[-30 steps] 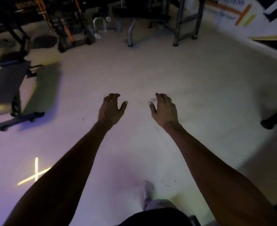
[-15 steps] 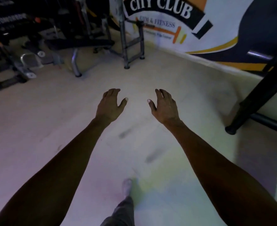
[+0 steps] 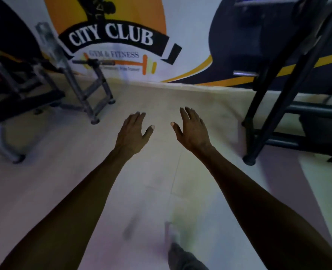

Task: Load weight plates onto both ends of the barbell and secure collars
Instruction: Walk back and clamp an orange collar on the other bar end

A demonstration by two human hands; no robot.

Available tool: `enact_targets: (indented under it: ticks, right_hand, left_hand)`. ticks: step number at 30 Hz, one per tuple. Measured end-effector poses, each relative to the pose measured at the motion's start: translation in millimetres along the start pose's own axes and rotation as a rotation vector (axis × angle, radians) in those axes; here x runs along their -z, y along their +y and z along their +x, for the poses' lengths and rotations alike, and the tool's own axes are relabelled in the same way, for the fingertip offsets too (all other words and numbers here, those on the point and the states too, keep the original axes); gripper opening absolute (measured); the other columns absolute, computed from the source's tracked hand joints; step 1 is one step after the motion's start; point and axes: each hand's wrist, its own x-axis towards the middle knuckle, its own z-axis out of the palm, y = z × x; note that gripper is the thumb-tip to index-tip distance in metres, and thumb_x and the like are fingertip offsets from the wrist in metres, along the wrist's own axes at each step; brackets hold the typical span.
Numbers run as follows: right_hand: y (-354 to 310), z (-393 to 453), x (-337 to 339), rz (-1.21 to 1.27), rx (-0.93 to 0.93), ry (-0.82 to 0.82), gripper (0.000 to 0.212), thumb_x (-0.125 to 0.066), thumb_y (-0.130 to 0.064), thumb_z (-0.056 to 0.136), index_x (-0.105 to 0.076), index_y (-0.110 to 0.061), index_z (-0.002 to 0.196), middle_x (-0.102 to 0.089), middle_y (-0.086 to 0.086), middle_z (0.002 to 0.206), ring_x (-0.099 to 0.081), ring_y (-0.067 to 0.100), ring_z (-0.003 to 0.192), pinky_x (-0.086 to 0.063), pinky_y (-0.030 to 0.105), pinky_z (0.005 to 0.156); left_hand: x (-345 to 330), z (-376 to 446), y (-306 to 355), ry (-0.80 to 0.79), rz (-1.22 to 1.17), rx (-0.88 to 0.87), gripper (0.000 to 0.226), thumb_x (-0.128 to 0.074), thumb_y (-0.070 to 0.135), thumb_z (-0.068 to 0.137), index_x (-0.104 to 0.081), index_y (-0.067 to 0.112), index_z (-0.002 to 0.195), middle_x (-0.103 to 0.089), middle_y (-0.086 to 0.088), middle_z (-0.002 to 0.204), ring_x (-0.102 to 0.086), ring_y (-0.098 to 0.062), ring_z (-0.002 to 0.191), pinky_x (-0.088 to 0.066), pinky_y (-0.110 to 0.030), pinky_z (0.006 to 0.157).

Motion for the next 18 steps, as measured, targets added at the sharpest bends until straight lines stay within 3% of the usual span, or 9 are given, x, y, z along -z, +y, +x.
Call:
enact_targets:
  ticks: [11, 18]
  right_hand:
    - [82, 237, -28, -0.079, -0.211, 0.180, 0.061, -0.051, -0.049, 0.101, -0.042, -0.012, 0.148, -0.051, 0.014, 0.149, -0.048, 0.032, 0.138, -0.047, 0.053, 0.108]
    - [131, 346, -22, -0.154, -0.344, 0.259, 0.063, -0.050, -0.047, 0.102, -0.040, -0.008, 0.151, -0.047, 0.016, 0.153, -0.043, 0.033, 0.142, -0.043, 0.052, 0.112]
  left_hand:
    - [-50, 306, -4, -0.027, -0.067, -0.229, 0.067, -0.054, 0.048, 0.103, -0.040, 0.010, 0.157, -0.041, -0.012, 0.162, -0.035, -0.030, 0.152, -0.037, -0.046, 0.121]
    - [-87, 466, 23, -0.008, -0.141, -0.442, 0.063, -0.066, 0.041, 0.098, -0.050, 0.009, 0.150, -0.054, -0.013, 0.152, -0.050, -0.030, 0.142, -0.050, -0.048, 0.110]
